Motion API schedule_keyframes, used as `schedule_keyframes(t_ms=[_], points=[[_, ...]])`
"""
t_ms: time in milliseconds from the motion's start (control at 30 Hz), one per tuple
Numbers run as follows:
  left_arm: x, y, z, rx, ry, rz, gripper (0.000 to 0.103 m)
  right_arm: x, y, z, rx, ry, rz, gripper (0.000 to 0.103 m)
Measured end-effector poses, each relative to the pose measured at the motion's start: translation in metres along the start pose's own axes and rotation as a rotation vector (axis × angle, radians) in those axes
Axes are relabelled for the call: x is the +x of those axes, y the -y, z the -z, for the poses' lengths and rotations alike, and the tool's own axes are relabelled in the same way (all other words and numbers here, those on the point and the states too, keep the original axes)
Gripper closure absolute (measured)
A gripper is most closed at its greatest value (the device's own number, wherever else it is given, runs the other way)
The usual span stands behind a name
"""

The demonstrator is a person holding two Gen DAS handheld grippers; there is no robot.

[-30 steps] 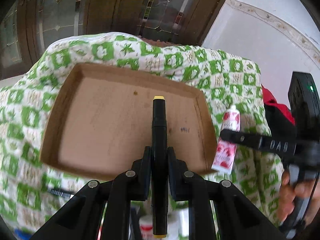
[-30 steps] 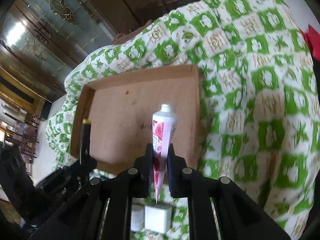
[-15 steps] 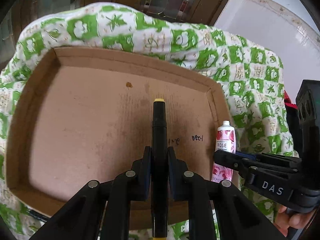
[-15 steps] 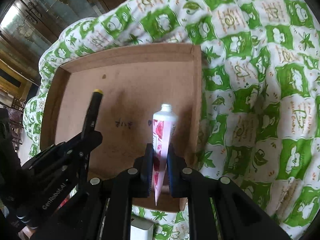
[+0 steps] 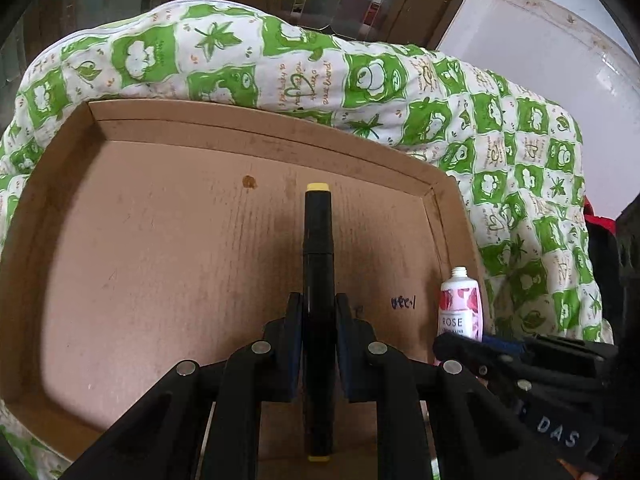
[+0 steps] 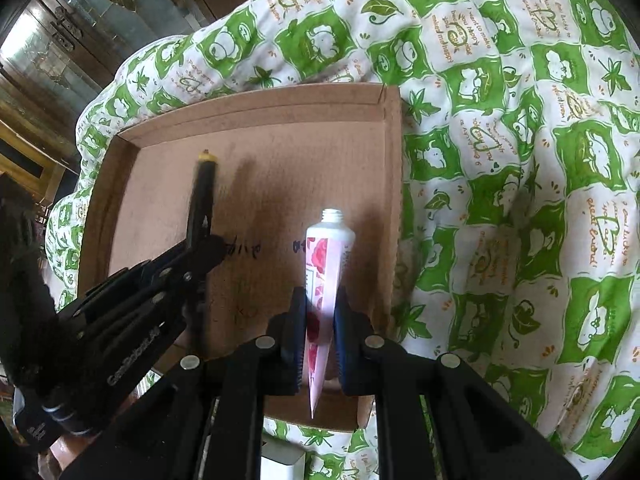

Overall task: Organize rigid objects
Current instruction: 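Carry the black marker with the left tool into the tray while the right tool carries the pink tube there, then open both tools to release the marker and tube, then lift away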

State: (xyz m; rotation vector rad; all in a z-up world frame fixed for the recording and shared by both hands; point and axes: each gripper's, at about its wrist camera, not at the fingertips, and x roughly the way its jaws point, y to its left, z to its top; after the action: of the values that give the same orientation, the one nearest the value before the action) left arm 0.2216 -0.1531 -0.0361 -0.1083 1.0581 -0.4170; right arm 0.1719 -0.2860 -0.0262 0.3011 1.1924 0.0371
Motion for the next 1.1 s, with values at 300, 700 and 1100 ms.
schedule_keyframes(t_ms=[300, 700, 1100], points=[[0.005, 0.014, 0.008, 0.016, -0.009, 0.014, 0.086, 0.007, 0.003, 0.002, 0.021, -0.011, 0.003, 0.090], [-0.055, -0.008, 0.025, 0.029, 0.051, 0.000, 0.036, -0.035, 0.009, 0.009, 0.068, 0.090, -0.033, 0.064], [-0.167, -0.083, 0.162, -0.049, 0.131, -0.099, 0.012, -0.069, 0.008, 0.071, 0.146, 0.063, -0.128, 0.029]])
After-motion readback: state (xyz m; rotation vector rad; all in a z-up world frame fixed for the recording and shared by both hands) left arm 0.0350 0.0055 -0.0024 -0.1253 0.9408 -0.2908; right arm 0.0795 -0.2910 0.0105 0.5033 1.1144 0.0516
